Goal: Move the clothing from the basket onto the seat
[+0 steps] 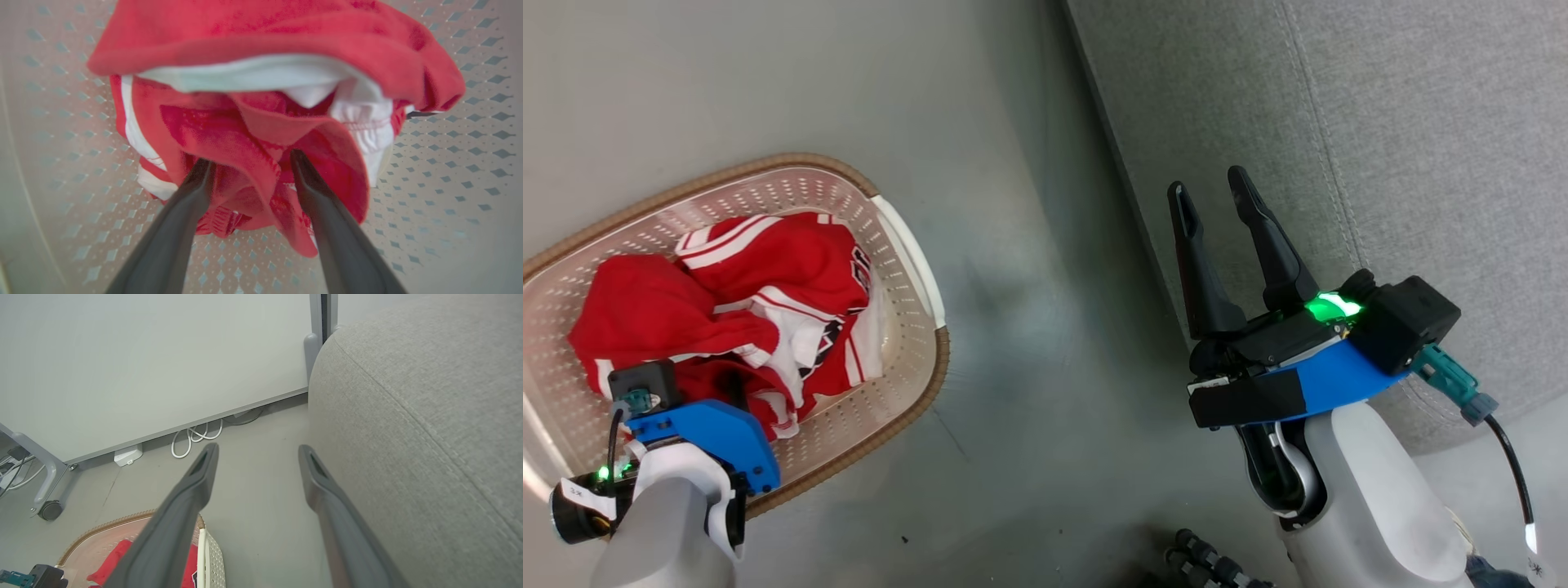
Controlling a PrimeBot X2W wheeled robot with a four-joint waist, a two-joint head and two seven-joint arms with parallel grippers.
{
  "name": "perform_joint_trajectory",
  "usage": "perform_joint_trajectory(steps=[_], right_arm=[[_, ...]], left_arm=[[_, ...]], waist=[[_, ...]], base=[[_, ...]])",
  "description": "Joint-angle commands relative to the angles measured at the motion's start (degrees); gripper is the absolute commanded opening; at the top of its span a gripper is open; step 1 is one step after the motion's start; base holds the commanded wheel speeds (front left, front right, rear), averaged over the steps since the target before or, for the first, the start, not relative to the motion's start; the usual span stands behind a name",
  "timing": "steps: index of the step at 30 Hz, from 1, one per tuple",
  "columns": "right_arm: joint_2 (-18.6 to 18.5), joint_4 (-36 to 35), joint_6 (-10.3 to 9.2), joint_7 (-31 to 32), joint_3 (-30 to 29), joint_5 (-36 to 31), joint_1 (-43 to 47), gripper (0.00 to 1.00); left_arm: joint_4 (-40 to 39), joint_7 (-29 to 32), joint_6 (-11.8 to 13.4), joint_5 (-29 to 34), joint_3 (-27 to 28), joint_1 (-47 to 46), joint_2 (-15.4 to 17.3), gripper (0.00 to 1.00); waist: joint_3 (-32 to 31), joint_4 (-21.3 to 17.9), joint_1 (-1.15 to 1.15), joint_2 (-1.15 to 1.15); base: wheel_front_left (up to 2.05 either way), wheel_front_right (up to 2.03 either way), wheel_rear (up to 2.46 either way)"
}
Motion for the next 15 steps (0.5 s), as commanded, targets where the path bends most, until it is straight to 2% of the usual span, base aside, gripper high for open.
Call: perform_joint_trajectory(steps=[1, 2, 3, 4, 5, 6, 15], right_arm=[[-0.08, -0.19, -0.01, 0.01, 0.18, 0.27, 0.20, 1.00], [-0.08, -0.24, -0.01, 0.00, 0.26, 0.42, 0.22, 1.00], [-0.07, -0.30, -0.01, 0.00, 0.31, 0.55, 0.17, 1.00], [-0.08, -0.31, -0.01, 0.00, 0.18, 0.74, 0.17, 1.00], [-0.07, -0.33, -0.01, 0.00, 0.12, 0.86, 0.20, 1.00], [-0.07, -0.35, -0.01, 0.00, 0.07, 0.88, 0.24, 1.00], [-0.08, -0.36, -0.01, 0.00, -0.55, 0.93, -0.52, 1.00]], left_arm=[[0.20, -0.28, 0.19, -0.25, 0.05, -0.80, 0.74, 1.00], [0.47, -0.30, 0.39, -0.21, -0.06, -1.02, 1.03, 1.00], [0.69, -0.29, 0.48, -0.12, -0.14, -1.27, 1.34, 0.87], [0.89, -0.40, 0.53, -0.12, -0.21, -1.47, 1.41, 0.43], [1.03, -0.45, 0.47, -0.19, -0.25, -1.52, 1.47, 0.11], [1.20, -0.59, 0.43, -0.26, -0.31, -1.55, 1.58, 0.00], [1.88, -1.52, 0.28, -0.14, -1.23, -2.27, 1.95, 0.00]], waist=[[0.51, -0.70, -0.01, 0.00], [0.67, -0.98, -0.01, 0.00], [0.87, -1.33, -0.01, 0.00], [0.93, -1.50, -0.01, 0.00], [0.97, -1.65, -0.01, 0.00], [1.02, -1.77, -0.01, 0.00], [1.39, -1.82, -0.01, 0.00]], base=[[0.00, 0.00, 0.00], [0.00, 0.00, 0.00], [0.00, 0.00, 0.00], [0.00, 0.00, 0.00], [0.00, 0.00, 0.00], [0.00, 0.00, 0.00], [0.00, 0.00, 0.00]])
